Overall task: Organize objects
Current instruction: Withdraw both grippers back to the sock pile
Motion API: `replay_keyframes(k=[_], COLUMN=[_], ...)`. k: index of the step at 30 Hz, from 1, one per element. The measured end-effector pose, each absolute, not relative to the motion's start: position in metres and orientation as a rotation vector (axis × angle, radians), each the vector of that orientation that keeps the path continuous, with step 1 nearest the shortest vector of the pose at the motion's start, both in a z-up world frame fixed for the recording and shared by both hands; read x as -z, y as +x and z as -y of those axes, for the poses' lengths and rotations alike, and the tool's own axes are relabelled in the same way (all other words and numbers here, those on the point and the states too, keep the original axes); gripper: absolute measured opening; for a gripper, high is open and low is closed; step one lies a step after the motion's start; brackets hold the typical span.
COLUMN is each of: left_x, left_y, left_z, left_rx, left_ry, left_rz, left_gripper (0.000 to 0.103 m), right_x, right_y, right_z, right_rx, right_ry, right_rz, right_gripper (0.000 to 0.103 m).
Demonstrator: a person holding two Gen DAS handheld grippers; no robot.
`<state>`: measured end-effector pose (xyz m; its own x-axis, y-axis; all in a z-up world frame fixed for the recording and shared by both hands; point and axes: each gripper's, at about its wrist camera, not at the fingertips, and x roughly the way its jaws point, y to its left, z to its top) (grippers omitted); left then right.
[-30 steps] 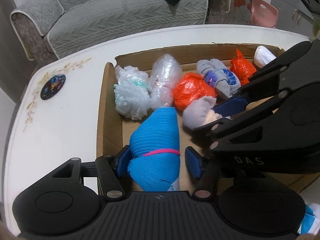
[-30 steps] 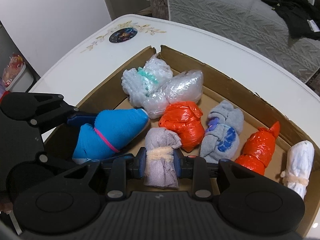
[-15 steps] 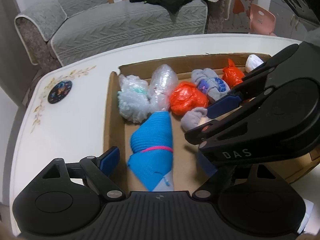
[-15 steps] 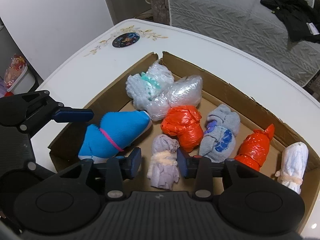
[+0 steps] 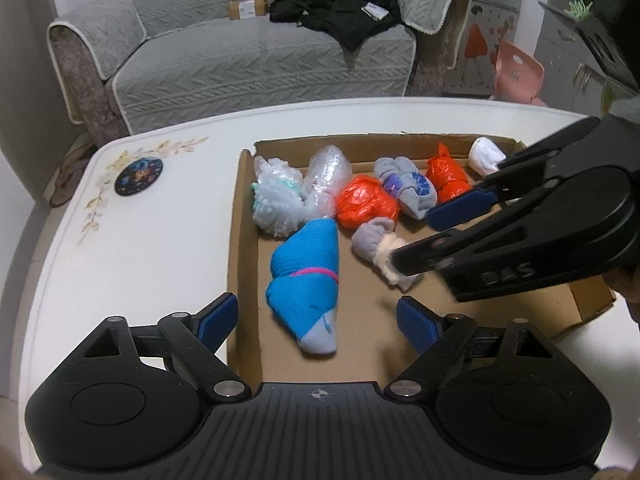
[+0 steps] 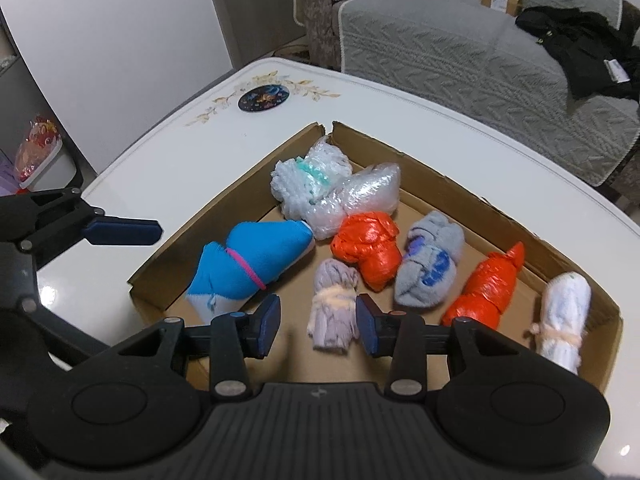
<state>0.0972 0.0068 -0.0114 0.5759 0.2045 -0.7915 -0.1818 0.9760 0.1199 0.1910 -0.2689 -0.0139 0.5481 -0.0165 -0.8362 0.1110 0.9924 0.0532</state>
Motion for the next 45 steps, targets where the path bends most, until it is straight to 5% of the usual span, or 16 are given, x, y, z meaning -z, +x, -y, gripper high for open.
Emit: replay_keyframes(k=[29, 37, 45], left_x=[0.043, 0.053, 0.046], left_y=[-0.022, -0.050, -0.068], left_z=[0.006, 0.015, 0.048], left_rx=[-0.268, -0.269, -0.164], left_ry=[-0.185, -0.262, -0.326], left_rz=[-0.919, -0.926, -0.912], left_gripper=[0.091, 0.091, 0.095], right_x=[0.034, 0.044, 0.059], right_y=[0.051, 0.048, 0.051], right_z=[0.219, 0.213, 0.223], right_rx=[0.037, 0.020, 0.004], right_ry=[0.094, 0.088, 0.118], right_rz=[-0.917, -0.915, -0.949], right_gripper=[0.054, 0.071, 0.067])
